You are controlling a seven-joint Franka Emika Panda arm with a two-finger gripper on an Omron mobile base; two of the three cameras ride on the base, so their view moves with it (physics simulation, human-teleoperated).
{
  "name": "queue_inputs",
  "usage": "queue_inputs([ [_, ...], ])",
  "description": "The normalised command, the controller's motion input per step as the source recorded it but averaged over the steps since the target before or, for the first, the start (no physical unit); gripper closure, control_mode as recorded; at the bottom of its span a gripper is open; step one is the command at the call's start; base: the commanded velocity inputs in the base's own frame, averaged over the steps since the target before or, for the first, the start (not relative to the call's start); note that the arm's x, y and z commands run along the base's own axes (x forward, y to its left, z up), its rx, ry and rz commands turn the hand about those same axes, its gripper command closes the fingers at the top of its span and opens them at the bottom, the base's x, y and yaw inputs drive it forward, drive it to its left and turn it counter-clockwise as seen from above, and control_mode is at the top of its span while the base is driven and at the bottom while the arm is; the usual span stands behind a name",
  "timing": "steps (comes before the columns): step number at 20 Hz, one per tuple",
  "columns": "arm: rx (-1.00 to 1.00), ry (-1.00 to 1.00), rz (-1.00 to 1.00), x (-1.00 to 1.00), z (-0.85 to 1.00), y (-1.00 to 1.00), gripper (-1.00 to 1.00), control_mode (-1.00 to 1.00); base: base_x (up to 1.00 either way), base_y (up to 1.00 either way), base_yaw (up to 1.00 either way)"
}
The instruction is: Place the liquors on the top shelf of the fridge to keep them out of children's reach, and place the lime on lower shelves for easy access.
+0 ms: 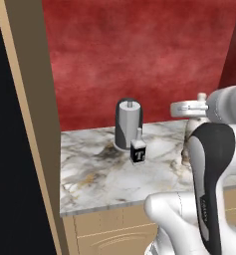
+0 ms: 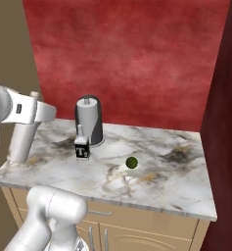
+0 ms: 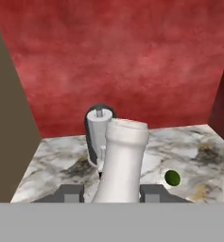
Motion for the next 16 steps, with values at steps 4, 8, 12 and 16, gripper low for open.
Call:
queue_inputs([
  [4,-0.19,-0.07,-0.10,-0.13,0.48,-0.13,1.00,-1.00,0.00,0.00,0.00],
  [8,-0.18,-0.07,-0.08,-0.32,0.26,-0.31,1.00,-1.00,0.00,0.00,0.00],
  [12,-0.14,-0.04,-0.06,-0.32,0.08,-0.32,1.00,-1.00,0.00,0.00,0.00],
  [16,-0.05,-0.01,0.00,-0.19,0.00,-0.10,1.00,-1.00,0.00,0.00,0.00],
])
